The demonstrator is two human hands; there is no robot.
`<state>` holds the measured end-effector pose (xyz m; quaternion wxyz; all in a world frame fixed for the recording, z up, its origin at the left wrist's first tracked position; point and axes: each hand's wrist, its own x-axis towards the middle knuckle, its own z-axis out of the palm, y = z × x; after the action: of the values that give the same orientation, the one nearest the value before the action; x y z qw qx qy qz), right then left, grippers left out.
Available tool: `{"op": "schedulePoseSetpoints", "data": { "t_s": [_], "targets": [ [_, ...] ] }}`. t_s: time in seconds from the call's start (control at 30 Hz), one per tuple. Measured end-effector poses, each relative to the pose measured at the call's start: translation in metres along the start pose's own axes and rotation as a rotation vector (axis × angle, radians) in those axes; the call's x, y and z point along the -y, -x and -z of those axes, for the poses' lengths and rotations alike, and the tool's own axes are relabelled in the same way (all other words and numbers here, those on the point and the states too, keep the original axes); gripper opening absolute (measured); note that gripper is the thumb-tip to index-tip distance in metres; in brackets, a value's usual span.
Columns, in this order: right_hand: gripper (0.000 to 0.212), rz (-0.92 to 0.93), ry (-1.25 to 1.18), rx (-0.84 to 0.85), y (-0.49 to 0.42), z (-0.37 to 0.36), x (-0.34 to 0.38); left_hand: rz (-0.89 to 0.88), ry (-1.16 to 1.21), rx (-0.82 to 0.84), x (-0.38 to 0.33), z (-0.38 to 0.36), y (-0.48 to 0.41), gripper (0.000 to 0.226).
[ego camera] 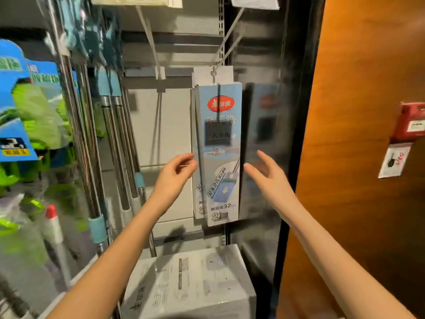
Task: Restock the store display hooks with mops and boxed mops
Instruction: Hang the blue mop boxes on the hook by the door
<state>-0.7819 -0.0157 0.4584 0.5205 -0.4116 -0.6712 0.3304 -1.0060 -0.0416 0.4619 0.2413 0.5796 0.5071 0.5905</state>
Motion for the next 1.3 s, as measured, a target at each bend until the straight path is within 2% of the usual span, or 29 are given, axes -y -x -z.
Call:
{"op": "schedulePoseSetpoints", "data": {
  "t_s": [0.13,0.3,0.5,0.73,0.9,1.07,1.17,1.3],
  "targets": [
    [0.065,-0.052,0.063,-0.023,0.058,0.029,0.002,0.017,0.03,0.036,-0.01,-0.016,0.05,0.022],
    [0.066,-0.125,0.14,-0.052,0.115,0.079,-0.011,0.055,0.078,0.171,-0.014,-0.071,0.094,0.026],
    [0.063,-0.345,0.267,-0.196,0.182,0.155,-0.048,0.15,0.06,0.38,0.018,-0.154,0.123,0.028],
    [0.061,-0.604,0.344,-0.363,0.261,0.207,-0.108,0.179,0.041,0.608,0.058,-0.25,0.166,0.031],
    [0.064,-0.737,0.35,-0.394,0.287,0.247,-0.155,0.221,0.016,0.761,0.083,-0.322,0.195,0.029],
    [0.066,-0.803,0.326,-0.344,0.28,0.297,-0.213,0.281,-0.012,0.808,0.103,-0.391,0.2,0.037],
    [0.068,-0.832,0.293,-0.248,0.262,0.329,-0.261,0.372,-0.039,0.724,0.119,-0.438,0.201,0.036],
    [0.071,-0.893,0.217,-0.089,0.235,0.366,-0.326,0.467,-0.119,0.702,0.162,-0.499,0.204,0.03]
  ]
}}
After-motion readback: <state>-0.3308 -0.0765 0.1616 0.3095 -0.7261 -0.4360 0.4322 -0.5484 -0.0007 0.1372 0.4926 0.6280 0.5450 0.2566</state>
